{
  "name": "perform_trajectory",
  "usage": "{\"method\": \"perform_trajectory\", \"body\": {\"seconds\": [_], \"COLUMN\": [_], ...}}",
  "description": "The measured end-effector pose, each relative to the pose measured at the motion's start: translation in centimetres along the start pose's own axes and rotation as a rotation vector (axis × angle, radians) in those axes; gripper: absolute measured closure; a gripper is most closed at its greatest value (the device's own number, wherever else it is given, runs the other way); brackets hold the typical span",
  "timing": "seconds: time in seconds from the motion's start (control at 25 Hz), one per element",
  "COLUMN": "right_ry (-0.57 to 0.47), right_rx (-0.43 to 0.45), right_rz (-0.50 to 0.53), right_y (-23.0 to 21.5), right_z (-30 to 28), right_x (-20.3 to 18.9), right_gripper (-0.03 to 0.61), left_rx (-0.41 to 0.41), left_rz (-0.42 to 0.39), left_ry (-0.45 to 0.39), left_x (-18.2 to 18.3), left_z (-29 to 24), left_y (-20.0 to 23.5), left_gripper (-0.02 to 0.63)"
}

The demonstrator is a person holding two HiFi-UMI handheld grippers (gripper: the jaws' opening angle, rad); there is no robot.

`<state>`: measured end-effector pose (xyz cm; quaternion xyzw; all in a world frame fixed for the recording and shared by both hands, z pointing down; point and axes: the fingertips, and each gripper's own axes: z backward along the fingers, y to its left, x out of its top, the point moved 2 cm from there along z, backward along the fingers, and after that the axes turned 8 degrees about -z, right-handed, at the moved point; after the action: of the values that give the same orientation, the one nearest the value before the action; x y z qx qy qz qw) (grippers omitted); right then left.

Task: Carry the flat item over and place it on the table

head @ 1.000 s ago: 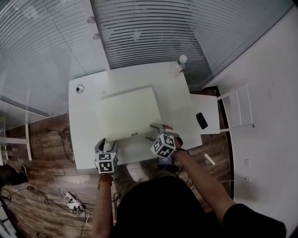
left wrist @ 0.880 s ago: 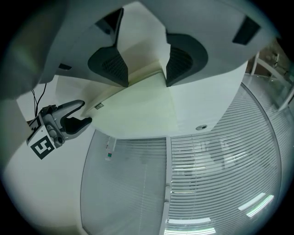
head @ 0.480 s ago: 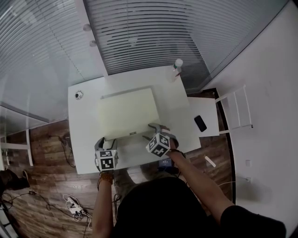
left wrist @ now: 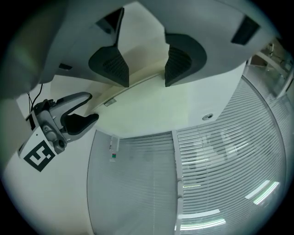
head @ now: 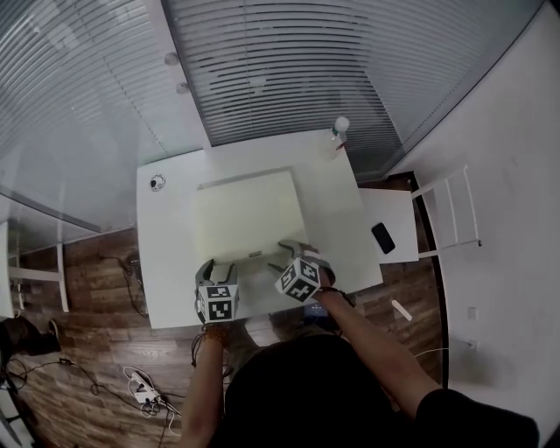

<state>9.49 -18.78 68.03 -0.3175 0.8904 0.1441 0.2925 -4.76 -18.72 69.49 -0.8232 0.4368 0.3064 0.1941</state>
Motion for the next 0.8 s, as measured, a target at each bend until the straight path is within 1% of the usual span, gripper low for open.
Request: {"method": "perform_trajectory", "body": {"seconds": [0.12, 0.24, 0.32, 0.44, 0.56, 0.6, 0.64, 0.68, 0.8], "right_ry": [-0.049, -0.146, -0.197, -0.268, -0.367, -0.408, -0.444, -0.472, -0.516], "right_rx": [0.027, 0.023, 0.017, 0.024, 0.018, 0.000, -0.024, -0.045, -0.070], "right_rz": [-0.055, -0.136, -0.151, -0.170, -0.236, -0.263, -0.289, -0.311, -0.351], "right_y": [0.1, -0.5, -0.5, 0.1, 0.2, 0.0, -0.2, -0.2, 0.5], "right_z": [0.8, 3.0, 4.4, 6.4, 8.3, 8.9, 9.6, 10.2, 12.0], "right_x": [0.5, 1.6, 2.6, 4.3, 5.8, 6.4, 6.8, 7.1, 8.0], "right_gripper": [0.313, 0.313, 0.313, 0.313, 0.315, 0.343, 0.405, 0.428, 0.434], "left_rx": [0.001, 0.040, 0.064, 0.095, 0.117, 0.122, 0.125, 0.127, 0.132], "left_rz": [0.010, 0.007, -0.001, -0.018, -0.023, -0.026, -0.029, -0.034, -0.056], "left_ry": [-0.027, -0.122, -0.183, -0.252, -0.308, -0.327, -0.344, -0.359, -0.399], "left_x": [1.6, 3.8, 5.4, 7.3, 9.0, 9.5, 9.9, 10.1, 10.7], "left_z": [1.7, 4.0, 5.4, 7.6, 9.4, 10.0, 10.6, 11.2, 12.9], "left_y": [0.0, -0.5, -0.9, -1.8, -2.7, -2.9, -3.1, -3.4, -3.6], "left_gripper": [0.371, 0.371, 0.371, 0.371, 0.371, 0.371, 0.371, 0.371, 0.380]}}
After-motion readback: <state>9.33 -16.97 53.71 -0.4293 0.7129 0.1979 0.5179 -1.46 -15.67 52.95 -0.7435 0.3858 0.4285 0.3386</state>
